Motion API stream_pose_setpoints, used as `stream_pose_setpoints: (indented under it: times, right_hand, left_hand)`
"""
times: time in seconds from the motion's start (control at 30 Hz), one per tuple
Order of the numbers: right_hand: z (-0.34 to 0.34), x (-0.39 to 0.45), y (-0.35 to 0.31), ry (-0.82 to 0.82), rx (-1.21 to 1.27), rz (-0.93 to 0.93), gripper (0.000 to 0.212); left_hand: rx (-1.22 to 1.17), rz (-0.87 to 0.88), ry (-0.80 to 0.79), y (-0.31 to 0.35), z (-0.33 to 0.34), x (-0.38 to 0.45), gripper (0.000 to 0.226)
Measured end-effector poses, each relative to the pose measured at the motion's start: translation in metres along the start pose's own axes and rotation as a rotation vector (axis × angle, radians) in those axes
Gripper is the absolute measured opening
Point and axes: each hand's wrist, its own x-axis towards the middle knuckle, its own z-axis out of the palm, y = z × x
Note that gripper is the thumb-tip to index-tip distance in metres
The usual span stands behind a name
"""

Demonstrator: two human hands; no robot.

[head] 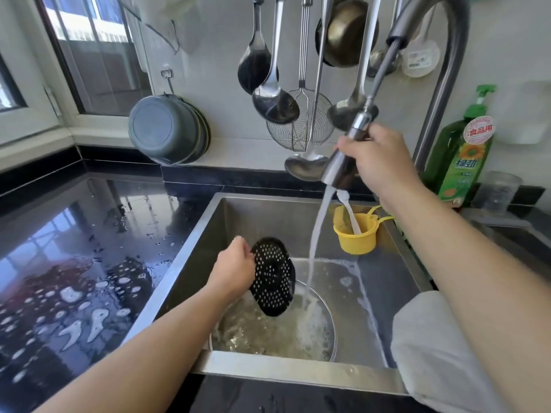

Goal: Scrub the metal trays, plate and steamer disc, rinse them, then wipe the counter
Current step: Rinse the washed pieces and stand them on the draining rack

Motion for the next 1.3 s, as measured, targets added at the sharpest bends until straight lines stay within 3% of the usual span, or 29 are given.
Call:
stream_pose_setpoints:
  times: [0.13, 0.4, 0.73, 0.97, 1.07, 1.2, 1.3]
  right_hand:
    - [0.014, -0.002, -0.004, -0.059, 0.017, 0.039, 0.031]
    - [0.035, 0.012, -0.001, -0.054, 0.102, 0.058, 0.023]
    - [0.018, 0.010, 0.019, 0.033, -0.172, 0.035, 0.021]
    - [0.002, -0.001, 0.034, -0.024, -0.258, 0.022, 0.022]
    - [0.005, -0.002, 0.032, -0.076, -0.149, 0.052, 0.023]
    - [0.017, -0.004, 0.025, -0.121, 0.004, 0.074, 0.022]
    - [0.023, -0.003, 0.025, -0.121, 0.056, 0.080, 0.023]
  left_hand:
    - [-0.161, 0.001, -0.027, 0.005, 0.005, -0.002, 0.008]
    - [-0.212, 0.013, -0.055, 0.000, 0.006, 0.000, 0.008]
    - [-0.254, 0.011, -0.082, -0.003, 0.006, 0.001, 0.008]
    - [-0.339, 0.041, -0.130, -0.008, 0.003, 0.004, 0.050]
    - [-0.263, 0.073, -0.104, -0.008, 0.004, 0.006, 0.050]
    - [-0.253, -0.016, -0.115, -0.007, 0.007, 0.007, 0.036]
    - [-0.021, 0.103, -0.159, 0.001, 0.008, -0.004, 0.041]
